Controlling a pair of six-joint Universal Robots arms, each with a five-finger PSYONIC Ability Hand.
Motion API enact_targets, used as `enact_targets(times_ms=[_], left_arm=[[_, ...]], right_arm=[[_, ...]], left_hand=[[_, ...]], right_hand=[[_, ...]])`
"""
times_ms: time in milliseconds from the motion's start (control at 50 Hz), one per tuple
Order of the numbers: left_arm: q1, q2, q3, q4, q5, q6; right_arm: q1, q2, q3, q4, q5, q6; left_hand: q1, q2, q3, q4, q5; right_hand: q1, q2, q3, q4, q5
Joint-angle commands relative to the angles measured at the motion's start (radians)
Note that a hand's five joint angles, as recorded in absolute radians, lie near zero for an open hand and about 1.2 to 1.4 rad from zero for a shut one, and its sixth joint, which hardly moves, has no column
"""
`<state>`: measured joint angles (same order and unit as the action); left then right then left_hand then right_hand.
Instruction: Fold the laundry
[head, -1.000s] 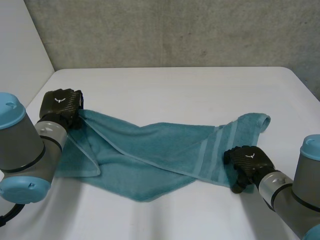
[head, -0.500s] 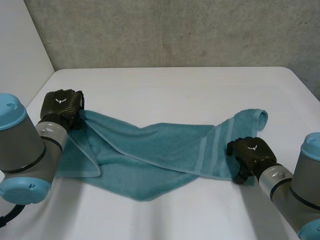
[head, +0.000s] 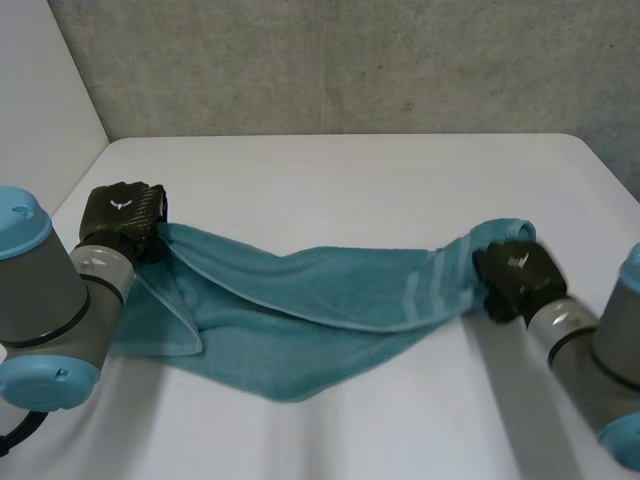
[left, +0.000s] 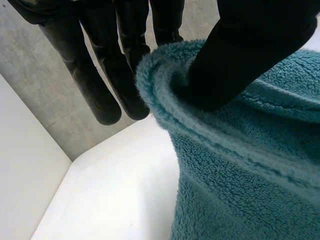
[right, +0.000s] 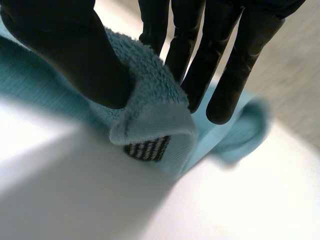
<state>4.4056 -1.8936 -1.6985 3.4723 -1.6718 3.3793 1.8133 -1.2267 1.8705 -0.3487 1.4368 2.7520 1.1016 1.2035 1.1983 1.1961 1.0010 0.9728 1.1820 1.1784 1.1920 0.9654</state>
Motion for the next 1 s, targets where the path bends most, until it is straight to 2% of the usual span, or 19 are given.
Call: enact_targets(times_ms=[20, 40, 120, 180, 240, 340, 440, 580, 680, 700, 720, 740, 760, 780, 860, 900, 920, 960, 1000], left_arm=[[0.006, 0.045, 0.011, -0.094, 0.001, 0.009], [0.014, 0.068, 0.016, -0.135, 0.003, 0.009], [0.037, 0.114, 0.019, -0.249, 0.006, 0.009], [0.041, 0.128, 0.017, -0.285, 0.006, 0.011], [0.043, 0.139, 0.005, -0.355, 0.006, 0.02], [0.046, 0.123, -0.018, -0.4, 0.006, 0.083], [0.049, 0.03, -0.012, -0.389, 0.003, 0.167], [0.057, -0.117, 0.196, -0.291, 0.004, 0.224], [0.049, -0.133, 0.423, -0.173, 0.006, 0.227], [0.049, -0.133, 0.424, -0.173, 0.006, 0.227], [0.051, -0.13, 0.5, -0.107, 0.007, 0.23], [0.051, -0.122, 0.563, -0.034, 0.009, 0.232], [0.051, -0.122, 0.563, -0.033, 0.009, 0.232], [0.048, -0.111, 0.613, 0.046, 0.013, 0.235], [0.051, -0.029, 0.649, 0.246, 0.049, 0.233], [0.051, -0.004, 0.629, 0.27, 0.067, 0.233], [0.051, -0.004, 0.629, 0.271, 0.067, 0.233], [0.058, 0.013, 0.599, 0.246, 0.076, 0.233], [0.063, 0.04, 0.527, 0.164, 0.083, 0.233]], right_arm=[[-0.038, -0.371, -0.126, 0.245, 0.004, -0.061], [-0.038, -0.372, -0.126, 0.246, 0.004, -0.061], [-0.104, -0.375, -0.253, 0.509, -0.036, -0.144], [-0.13, -0.35, -0.298, 0.612, -0.059, -0.195], [-0.132, -0.329, -0.309, 0.649, -0.059, -0.233], [-0.132, -0.194, -0.32, 0.778, -0.046, -0.446], [-0.126, -0.062, -0.35, 0.784, 0.003, -0.47], [-0.068, 0.11, -0.564, 0.688, 0.097, -0.413], [-0.015, 0.164, -0.87, 0.562, 0.172, -0.322], [-0.009, 0.173, -0.99, 0.515, 0.192, -0.293], [-0.008, 0.177, -1.11, 0.455, 0.209, -0.26], [-0.008, 0.177, -1.111, 0.455, 0.209, -0.259], [-0.006, 0.174, -1.207, 0.386, 0.22, -0.226], [-0.005, 0.174, -1.273, 0.314, 0.226, -0.197], [-0.009, 0.147, -1.272, 0.189, 0.238, -0.149], [0.0, 0.084, -1.199, 0.151, 0.231, -0.146], [0.0, 0.084, -1.199, 0.151, 0.231, -0.146], [0.0, 0.024, -1.046, 0.152, 0.212, -0.144], [-0.002, 0.0, -0.959, 0.149, 0.202, -0.141]], left_hand=[[0.295, 0.193, 0.198, 0.2, 0.221], [0.295, 0.193, 0.198, 0.2, 0.221], [0.295, 0.193, 0.198, 0.2, 0.221], [0.295, 0.193, 0.198, 0.2, 0.221], [0.295, 0.193, 0.198, 0.2, 0.221], [0.295, 0.193, 0.198, 0.2, 0.221], [0.295, 0.193, 0.198, 0.2, 0.221], [0.295, 0.193, 0.198, 0.2, 0.221], [0.295, 0.193, 0.198, 0.2, 0.221], [0.295, 0.193, 0.198, 0.2, 0.221], [0.295, 0.193, 0.198, 0.2, 0.221], [0.295, 0.193, 0.198, 0.2, 0.221], [0.295, 0.193, 0.198, 0.2, 0.221], [0.295, 0.193, 0.198, 0.2, 0.221], [0.295, 0.193, 0.198, 0.2, 0.221], [0.295, 0.193, 0.198, 0.2, 0.221], [0.295, 0.193, 0.198, 0.2, 0.221], [0.295, 0.193, 0.198, 0.2, 0.221], [0.295, 0.193, 0.198, 0.2, 0.221]], right_hand=[[0.423, 0.214, 0.218, 0.204, 0.256], [0.423, 0.214, 0.218, 0.204, 0.256], [0.423, 0.214, 0.218, 0.204, 0.256], [0.423, 0.214, 0.218, 0.204, 0.256], [0.423, 0.214, 0.218, 0.204, 0.256], [0.423, 0.214, 0.218, 0.204, 0.256], [0.423, 0.214, 0.218, 0.204, 0.256], [0.423, 0.214, 0.218, 0.204, 0.256], [0.423, 0.214, 0.218, 0.204, 0.256], [0.423, 0.214, 0.218, 0.204, 0.256], [0.423, 0.214, 0.218, 0.204, 0.256], [0.423, 0.214, 0.218, 0.204, 0.256], [0.423, 0.214, 0.218, 0.204, 0.256], [0.423, 0.214, 0.218, 0.204, 0.256], [0.423, 0.214, 0.218, 0.204, 0.256], [0.423, 0.214, 0.218, 0.204, 0.256], [0.423, 0.214, 0.218, 0.204, 0.256], [0.423, 0.214, 0.218, 0.204, 0.256], [0.423, 0.214, 0.218, 0.204, 0.256]])
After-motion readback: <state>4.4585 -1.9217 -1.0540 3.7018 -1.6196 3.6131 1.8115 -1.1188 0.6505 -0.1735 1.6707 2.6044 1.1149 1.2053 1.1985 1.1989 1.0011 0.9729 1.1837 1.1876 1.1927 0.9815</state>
